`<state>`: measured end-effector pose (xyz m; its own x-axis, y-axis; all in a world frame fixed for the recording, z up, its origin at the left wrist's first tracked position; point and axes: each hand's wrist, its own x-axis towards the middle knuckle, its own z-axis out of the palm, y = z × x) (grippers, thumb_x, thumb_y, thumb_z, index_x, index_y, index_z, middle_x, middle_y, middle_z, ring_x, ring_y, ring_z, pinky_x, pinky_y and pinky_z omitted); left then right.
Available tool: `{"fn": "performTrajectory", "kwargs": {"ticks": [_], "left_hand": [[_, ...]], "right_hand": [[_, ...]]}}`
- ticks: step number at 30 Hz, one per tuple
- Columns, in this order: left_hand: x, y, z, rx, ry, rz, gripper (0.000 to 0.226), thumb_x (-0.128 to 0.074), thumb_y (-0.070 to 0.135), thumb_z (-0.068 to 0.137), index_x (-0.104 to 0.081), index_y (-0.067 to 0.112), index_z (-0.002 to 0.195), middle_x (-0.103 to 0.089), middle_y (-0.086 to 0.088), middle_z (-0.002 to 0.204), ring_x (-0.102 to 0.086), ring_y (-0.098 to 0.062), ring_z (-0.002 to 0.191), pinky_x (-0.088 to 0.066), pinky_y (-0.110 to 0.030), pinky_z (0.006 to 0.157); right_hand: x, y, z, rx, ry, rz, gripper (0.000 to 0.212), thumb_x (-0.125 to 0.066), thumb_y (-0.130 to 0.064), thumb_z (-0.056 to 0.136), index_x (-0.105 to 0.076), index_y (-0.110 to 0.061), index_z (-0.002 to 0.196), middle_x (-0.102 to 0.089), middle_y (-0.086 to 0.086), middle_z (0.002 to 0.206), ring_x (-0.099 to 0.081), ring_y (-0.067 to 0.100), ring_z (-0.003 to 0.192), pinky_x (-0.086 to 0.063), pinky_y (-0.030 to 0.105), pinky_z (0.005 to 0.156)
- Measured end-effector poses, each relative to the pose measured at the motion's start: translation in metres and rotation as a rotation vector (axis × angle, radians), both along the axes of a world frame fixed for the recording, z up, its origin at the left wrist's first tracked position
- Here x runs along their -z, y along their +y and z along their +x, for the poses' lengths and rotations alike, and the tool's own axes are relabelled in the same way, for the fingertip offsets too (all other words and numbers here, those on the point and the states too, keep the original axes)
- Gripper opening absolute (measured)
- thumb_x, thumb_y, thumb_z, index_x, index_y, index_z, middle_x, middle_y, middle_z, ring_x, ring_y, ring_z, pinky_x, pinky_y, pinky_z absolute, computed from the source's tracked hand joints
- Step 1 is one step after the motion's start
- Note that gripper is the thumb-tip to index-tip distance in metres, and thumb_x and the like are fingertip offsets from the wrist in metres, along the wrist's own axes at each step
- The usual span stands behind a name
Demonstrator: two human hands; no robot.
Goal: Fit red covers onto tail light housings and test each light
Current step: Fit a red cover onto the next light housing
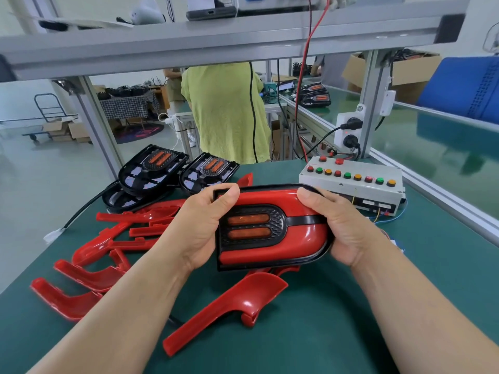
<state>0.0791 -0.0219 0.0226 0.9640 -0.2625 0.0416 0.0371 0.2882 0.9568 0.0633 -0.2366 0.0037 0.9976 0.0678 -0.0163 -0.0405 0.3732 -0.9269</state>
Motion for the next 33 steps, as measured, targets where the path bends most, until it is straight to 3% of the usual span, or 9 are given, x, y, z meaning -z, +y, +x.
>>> {"fn": "performTrajectory", "kwargs": {"ticks": [3,9,12,15,18,21,26,30,33], "left_hand": [[0.001,0.000,0.001,0.020,0.012,-0.003,0.015,-0.065,0.024,0.083,-0.079,0.020,0.085,-0.074,-0.021,0.101,-0.073,-0.038,0.088,-0.059,-0.046,0.063],[0.002,-0.005,-0.002,-0.066,0.023,-0.046,0.037,-0.066,0.019,0.082,-0.061,0.001,0.115,-0.071,-0.027,0.103,-0.071,-0.045,0.087,-0.058,-0.051,0.062],[0.005,-0.013,-0.003,-0.161,-0.027,-0.048,0.019,-0.064,0.013,0.091,-0.061,0.006,0.107,-0.075,-0.019,0.088,-0.073,-0.042,0.077,-0.058,-0.051,0.056],[0.007,-0.018,-0.003,-0.189,-0.031,-0.062,0.015,-0.063,0.012,0.093,-0.060,0.007,0.106,-0.075,-0.017,0.082,-0.073,-0.041,0.072,-0.058,-0.051,0.054],[0.006,-0.016,-0.001,-0.162,-0.011,-0.065,0.020,-0.067,0.017,0.088,-0.062,0.007,0.105,-0.075,-0.021,0.089,-0.073,-0.043,0.077,-0.058,-0.052,0.057],[0.006,-0.011,0.002,-0.133,0.027,-0.037,0.035,-0.070,0.025,0.078,-0.063,0.007,0.108,-0.074,-0.023,0.096,-0.073,-0.043,0.082,-0.058,-0.051,0.059],[0.008,-0.006,0.006,-0.150,0.062,0.026,0.048,-0.070,0.029,0.078,-0.060,0.010,0.121,-0.069,-0.022,0.115,-0.071,-0.041,0.097,-0.059,-0.056,0.072],[0.010,-0.004,0.007,-0.244,-0.210,0.350,0.050,-0.069,0.019,0.090,-0.052,0.020,0.137,-0.062,0.001,0.125,-0.069,-0.014,0.105,-0.057,-0.035,0.089],[0.009,-0.006,0.002,-0.421,-0.705,0.884,0.054,-0.076,0.032,0.083,-0.058,0.024,0.134,-0.055,0.010,0.134,-0.046,-0.005,0.128,-0.034,-0.028,0.112]], "right_hand": [[0.001,0.000,0.001,0.004,-0.013,-0.008,0.046,-0.080,-0.030,0.060,-0.075,-0.011,0.101,-0.075,0.017,0.099,-0.073,0.029,0.080,-0.062,0.046,0.069],[0.000,0.002,0.000,0.025,-0.054,-0.016,0.033,-0.081,-0.030,0.057,-0.080,-0.017,0.087,-0.077,0.014,0.092,-0.073,0.026,0.076,-0.062,0.044,0.065],[0.000,0.005,0.001,0.091,-0.067,-0.022,0.026,-0.080,-0.033,0.056,-0.080,-0.021,0.079,-0.076,0.008,0.081,-0.072,0.021,0.065,-0.059,0.036,0.054],[0.001,0.005,0.003,0.140,-0.061,-0.033,0.026,-0.080,-0.038,0.055,-0.080,-0.022,0.076,-0.076,0.007,0.077,-0.070,0.019,0.062,-0.057,0.034,0.052],[0.001,0.004,0.004,0.105,-0.056,-0.054,0.039,-0.080,-0.044,0.055,-0.080,-0.019,0.085,-0.077,0.011,0.088,-0.072,0.024,0.072,-0.062,0.045,0.063],[0.002,0.001,0.004,0.046,-0.029,-0.068,0.063,-0.076,-0.046,0.062,-0.071,-0.006,0.111,-0.073,0.020,0.108,-0.070,0.033,0.090,-0.058,0.056,0.083],[0.004,-0.008,0.003,-0.059,-0.068,-0.040,0.051,-0.074,-0.021,0.070,-0.067,-0.004,0.117,-0.073,0.018,0.107,-0.071,0.028,0.088,-0.062,0.043,0.076],[0.005,-0.005,0.007,-0.011,-0.069,-0.040,0.035,-0.074,-0.027,0.070,-0.072,-0.010,0.101,-0.076,0.015,0.095,-0.073,0.024,0.077,-0.062,0.037,0.066],[0.003,-0.002,0.008,0.044,-0.064,-0.063,0.038,-0.073,-0.037,0.069,-0.073,-0.011,0.097,-0.076,0.016,0.094,-0.073,0.024,0.076,-0.062,0.040,0.069]]}}
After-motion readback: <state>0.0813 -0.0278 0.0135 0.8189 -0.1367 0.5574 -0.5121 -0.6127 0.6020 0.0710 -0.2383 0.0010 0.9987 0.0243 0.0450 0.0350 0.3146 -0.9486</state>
